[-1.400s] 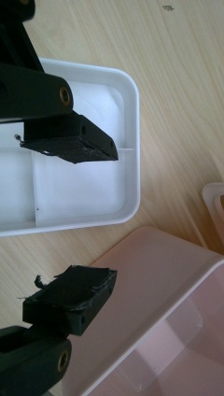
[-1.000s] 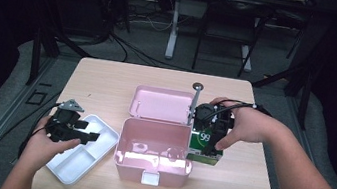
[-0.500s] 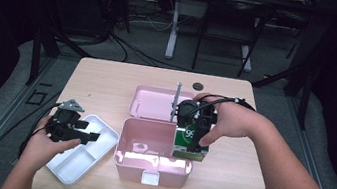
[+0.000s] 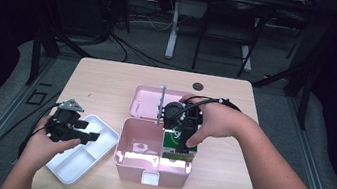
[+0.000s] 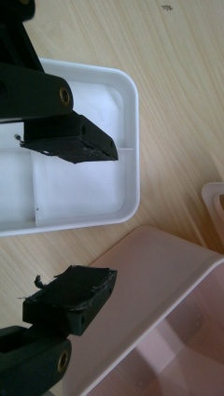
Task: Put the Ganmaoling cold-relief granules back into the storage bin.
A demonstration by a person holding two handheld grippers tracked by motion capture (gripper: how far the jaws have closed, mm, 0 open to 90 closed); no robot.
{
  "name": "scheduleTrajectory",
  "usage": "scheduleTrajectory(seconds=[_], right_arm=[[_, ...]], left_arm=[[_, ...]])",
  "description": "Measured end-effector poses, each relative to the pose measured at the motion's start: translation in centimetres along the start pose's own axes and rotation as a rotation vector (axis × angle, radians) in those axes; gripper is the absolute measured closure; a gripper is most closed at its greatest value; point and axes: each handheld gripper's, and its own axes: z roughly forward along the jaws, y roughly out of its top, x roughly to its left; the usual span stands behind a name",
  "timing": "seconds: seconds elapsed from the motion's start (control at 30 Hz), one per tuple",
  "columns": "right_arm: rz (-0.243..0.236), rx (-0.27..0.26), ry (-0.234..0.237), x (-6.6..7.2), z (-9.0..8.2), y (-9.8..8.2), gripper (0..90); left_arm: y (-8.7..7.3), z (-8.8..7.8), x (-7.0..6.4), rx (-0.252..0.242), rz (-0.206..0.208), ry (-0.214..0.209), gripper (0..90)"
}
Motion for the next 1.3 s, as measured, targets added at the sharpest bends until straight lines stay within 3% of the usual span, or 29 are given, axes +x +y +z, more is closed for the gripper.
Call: scheduleTrajectory(seconds=[0.5,1.03,1.13,1.3], right_arm=[[0.009,-0.011,0.014,-0.1,1.9,0.0,15.7],[0.007,0.048,-0.025,-0.2,4.0,0.5,15.6],[0.03,0.028,-0.002,-0.4,4.6,0.4,15.6],[0.028,0.031,0.011,-0.4,5.8,0.2,15.6]], left_arm=[[0.0,0.1,-0.1,0.003,-0.001,0.001,36.8],[0.0,0.2,-0.1,0.005,0.0,0.002,36.8],[0.0,0.2,-0.1,0.008,0.0,0.003,36.8],[0.0,0.3,-0.1,0.009,0.001,0.005,36.8]])
